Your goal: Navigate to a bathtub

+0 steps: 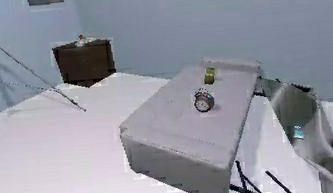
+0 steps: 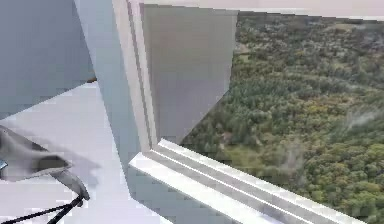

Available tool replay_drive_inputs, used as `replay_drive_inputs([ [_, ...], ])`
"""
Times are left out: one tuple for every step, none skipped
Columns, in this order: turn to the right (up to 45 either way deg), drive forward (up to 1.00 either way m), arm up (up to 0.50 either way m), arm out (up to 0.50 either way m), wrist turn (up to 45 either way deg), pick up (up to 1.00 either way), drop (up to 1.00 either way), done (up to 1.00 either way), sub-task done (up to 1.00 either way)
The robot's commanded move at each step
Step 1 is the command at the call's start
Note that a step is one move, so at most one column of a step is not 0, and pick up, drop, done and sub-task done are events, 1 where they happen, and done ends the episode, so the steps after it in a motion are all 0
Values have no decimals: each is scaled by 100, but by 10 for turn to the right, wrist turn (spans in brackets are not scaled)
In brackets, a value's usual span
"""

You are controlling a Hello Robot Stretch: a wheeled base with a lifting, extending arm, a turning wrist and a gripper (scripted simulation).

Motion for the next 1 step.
replay_drive_inputs([
  [-450,0,0,0,0,0,0,0,0],
])
